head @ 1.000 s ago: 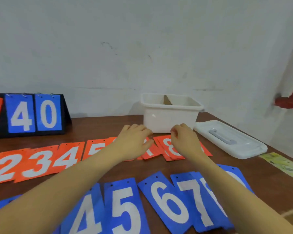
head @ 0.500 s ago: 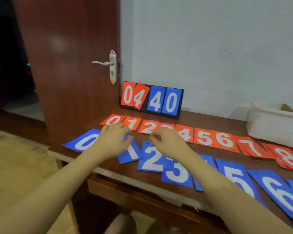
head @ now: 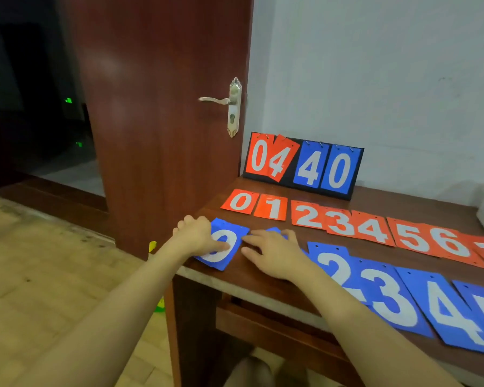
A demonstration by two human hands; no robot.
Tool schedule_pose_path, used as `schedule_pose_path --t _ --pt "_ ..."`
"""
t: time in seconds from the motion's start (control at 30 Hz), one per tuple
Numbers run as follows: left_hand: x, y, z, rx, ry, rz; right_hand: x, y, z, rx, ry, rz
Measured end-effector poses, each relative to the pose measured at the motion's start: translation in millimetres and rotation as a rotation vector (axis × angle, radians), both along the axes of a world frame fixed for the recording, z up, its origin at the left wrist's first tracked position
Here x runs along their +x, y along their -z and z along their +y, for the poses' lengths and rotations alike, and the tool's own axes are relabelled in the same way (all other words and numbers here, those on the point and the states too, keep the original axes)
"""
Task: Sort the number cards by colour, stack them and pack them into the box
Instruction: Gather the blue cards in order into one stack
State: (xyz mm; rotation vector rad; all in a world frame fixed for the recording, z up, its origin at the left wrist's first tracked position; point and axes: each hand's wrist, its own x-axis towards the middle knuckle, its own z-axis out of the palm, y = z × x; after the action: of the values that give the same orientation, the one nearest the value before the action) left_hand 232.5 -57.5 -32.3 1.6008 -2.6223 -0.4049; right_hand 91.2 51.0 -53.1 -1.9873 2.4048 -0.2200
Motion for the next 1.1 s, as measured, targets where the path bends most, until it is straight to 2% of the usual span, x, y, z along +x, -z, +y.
schedule_pose_path --t 0.07,0.17,0.23,0.43,0.57,0.67,0.73,0.83,1.0,1.1 --pt "0 -6 -1 0.101 -0.026 -0.009 -1 -3 11 -0.044 0.032 -0.006" --pt "0 -7 2 0.077 -0.092 -0.051 -8 -7 42 -0.085 0.088 0.053" --pt "-3 -4 8 0.06 -0.08 -0.04 -14 -8 63 -0.048 0.082 0.076" --pt "-5 -2 29 0.126 -0.019 0.064 -12 -7 88 0.036 0.001 -0.024" --pt "2 2 37 0.163 -0.064 0.245 -12 -4 88 -0.042 -0.026 -0.106" --pt "3 9 39 0.078 -0.048 0.394 -17 -6 67 -0.132 0.148 -0.036" --pt "5 10 41 0.013 -0.052 0.533 -22 -11 52 -0.056 0.286 -0.011" --pt "8 7 42 0.004 -0.087 0.793 -27 -23 35 0.141 0.382 -0.089" --pt "5 11 37 0.057 0.003 1.065 -32 -32 13 0.257 0.355 -0.23" --pt "1 18 35 0.031 0.04 1.137 -32 -28 13 0.241 0.353 -0.349"
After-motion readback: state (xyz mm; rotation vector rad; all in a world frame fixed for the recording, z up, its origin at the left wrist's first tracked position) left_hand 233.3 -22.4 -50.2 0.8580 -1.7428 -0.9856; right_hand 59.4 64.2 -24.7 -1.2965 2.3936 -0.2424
